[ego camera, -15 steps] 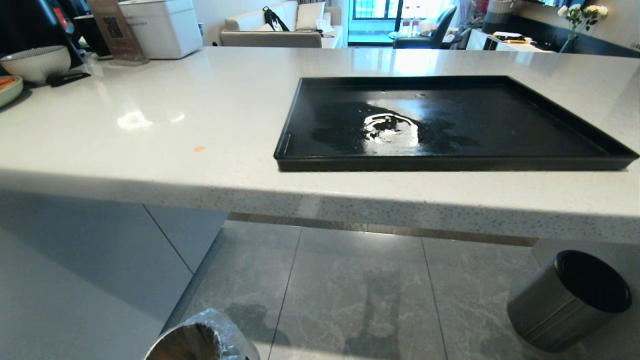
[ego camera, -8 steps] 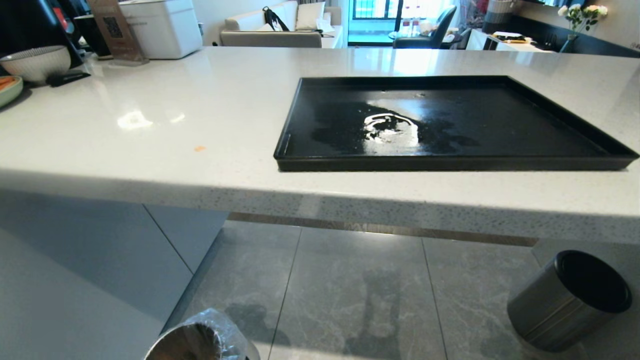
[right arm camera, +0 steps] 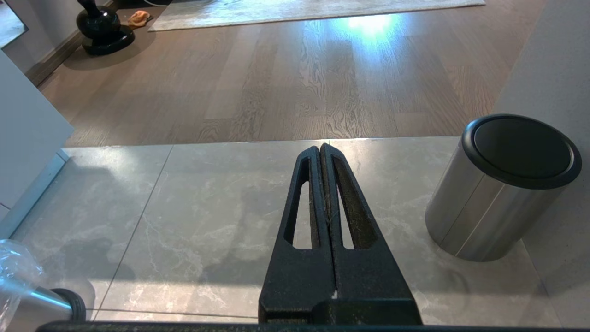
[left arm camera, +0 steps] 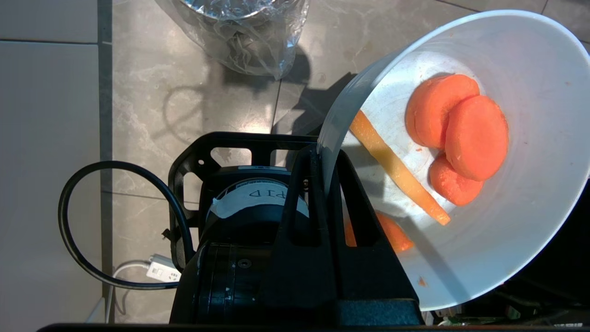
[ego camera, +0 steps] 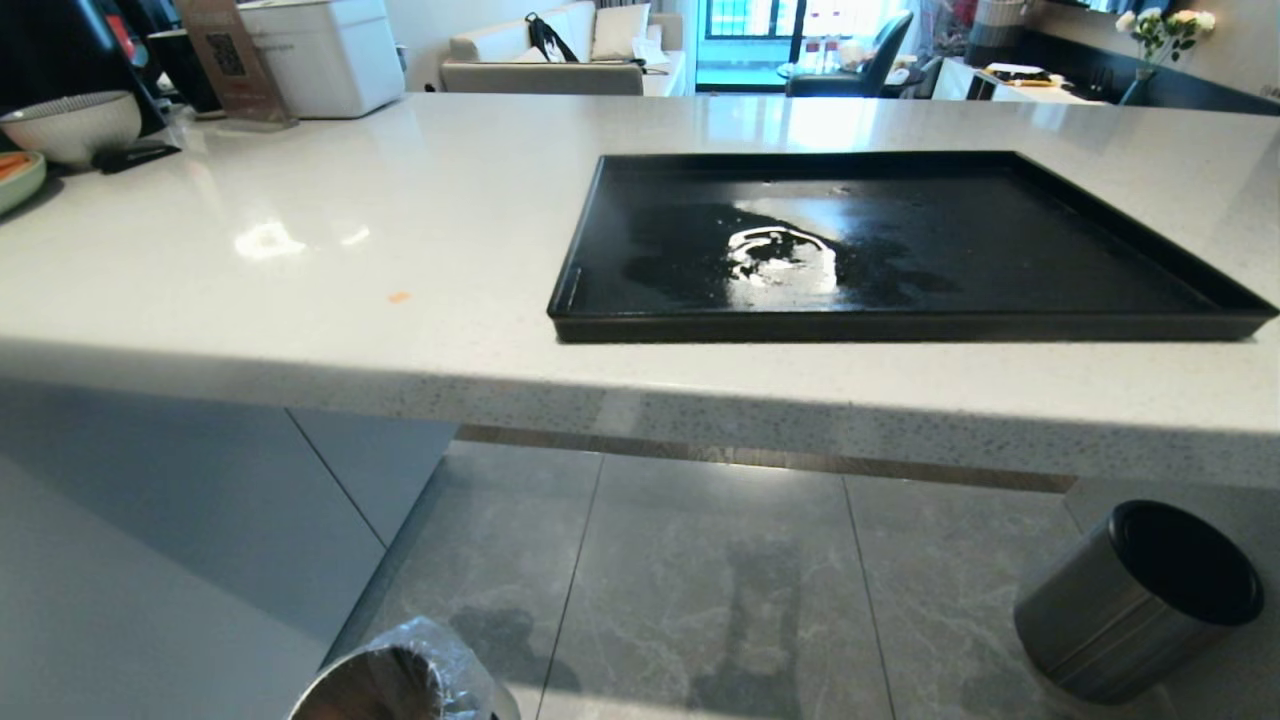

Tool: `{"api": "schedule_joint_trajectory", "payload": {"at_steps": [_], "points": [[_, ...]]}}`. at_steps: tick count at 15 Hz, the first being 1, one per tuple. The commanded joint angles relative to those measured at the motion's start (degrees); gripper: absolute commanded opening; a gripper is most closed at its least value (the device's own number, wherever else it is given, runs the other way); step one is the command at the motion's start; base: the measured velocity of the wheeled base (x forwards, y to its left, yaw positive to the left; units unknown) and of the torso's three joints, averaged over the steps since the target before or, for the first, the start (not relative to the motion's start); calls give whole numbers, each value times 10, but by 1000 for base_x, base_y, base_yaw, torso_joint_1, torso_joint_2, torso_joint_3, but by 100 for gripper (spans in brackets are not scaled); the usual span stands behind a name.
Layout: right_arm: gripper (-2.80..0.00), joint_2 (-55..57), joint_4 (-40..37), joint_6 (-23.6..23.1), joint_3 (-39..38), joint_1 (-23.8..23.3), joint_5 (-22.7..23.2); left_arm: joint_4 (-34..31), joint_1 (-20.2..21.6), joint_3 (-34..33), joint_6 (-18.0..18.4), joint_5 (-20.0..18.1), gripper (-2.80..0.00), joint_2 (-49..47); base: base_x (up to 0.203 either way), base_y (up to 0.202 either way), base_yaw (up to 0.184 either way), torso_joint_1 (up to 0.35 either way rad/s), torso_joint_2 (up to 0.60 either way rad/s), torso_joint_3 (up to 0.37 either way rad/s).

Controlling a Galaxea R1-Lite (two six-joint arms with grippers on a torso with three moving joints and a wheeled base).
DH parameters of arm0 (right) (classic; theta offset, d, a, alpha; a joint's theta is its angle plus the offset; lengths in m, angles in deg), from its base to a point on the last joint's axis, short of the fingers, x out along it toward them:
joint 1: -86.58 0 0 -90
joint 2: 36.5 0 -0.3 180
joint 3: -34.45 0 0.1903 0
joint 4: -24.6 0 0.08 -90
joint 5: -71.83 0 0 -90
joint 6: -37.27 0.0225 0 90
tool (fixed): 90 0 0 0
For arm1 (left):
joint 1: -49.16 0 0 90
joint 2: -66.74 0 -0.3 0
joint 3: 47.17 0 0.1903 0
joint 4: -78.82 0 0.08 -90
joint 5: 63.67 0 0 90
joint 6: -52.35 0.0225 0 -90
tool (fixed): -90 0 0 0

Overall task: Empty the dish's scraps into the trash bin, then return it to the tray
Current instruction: Move the bowl over the trash can

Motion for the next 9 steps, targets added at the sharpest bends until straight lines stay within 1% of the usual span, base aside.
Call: {"api": "schedule_joint_trajectory", "payload": {"at_steps": [1,4,5,9], "points": [[-280,0,0,0,0,0,0,-3,-1,0,-1,0,-280,0,0,0,0,0,0,0],[-280,0,0,0,0,0,0,-3,-1,-1,-1,0,-280,0,0,0,0,0,0,0],[-280,0,0,0,0,0,0,-3,0,-1,-1,0,-280,0,-92,0,-5,10,4,-4],[-280,0,0,0,0,0,0,-3,-1,-3,-1,0,-280,0,-191,0,-1,3,3,4]]}}
